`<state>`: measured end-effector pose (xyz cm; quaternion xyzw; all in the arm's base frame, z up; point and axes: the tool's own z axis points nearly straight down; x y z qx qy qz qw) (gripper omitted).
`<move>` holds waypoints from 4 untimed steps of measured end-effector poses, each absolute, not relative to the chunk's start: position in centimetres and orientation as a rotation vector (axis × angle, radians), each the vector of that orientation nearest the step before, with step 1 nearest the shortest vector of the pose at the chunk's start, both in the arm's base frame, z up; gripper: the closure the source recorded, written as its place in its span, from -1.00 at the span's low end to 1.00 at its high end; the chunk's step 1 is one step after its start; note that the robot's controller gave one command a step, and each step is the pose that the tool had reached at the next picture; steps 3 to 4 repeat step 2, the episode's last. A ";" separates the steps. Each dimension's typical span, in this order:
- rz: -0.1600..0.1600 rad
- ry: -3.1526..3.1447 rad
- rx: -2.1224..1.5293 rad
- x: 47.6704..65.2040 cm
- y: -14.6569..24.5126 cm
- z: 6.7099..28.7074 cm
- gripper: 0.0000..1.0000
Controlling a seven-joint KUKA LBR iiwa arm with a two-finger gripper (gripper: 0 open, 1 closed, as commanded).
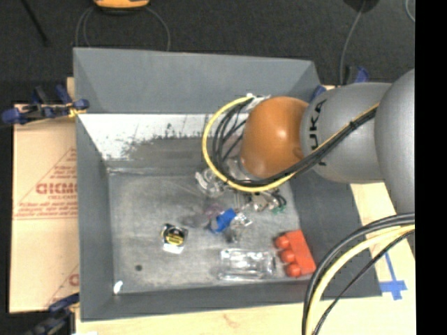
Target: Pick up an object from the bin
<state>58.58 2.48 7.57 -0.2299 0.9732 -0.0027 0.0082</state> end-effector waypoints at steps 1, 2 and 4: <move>-0.004 3.039 -0.710 58.7 2.6 7.8 1.00; -0.006 3.043 -0.726 59.3 1.4 20.8 1.00; -0.006 3.043 -0.726 59.3 1.4 20.8 1.00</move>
Offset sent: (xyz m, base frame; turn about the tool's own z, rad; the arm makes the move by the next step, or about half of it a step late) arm 0.0000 0.0000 0.0000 0.0000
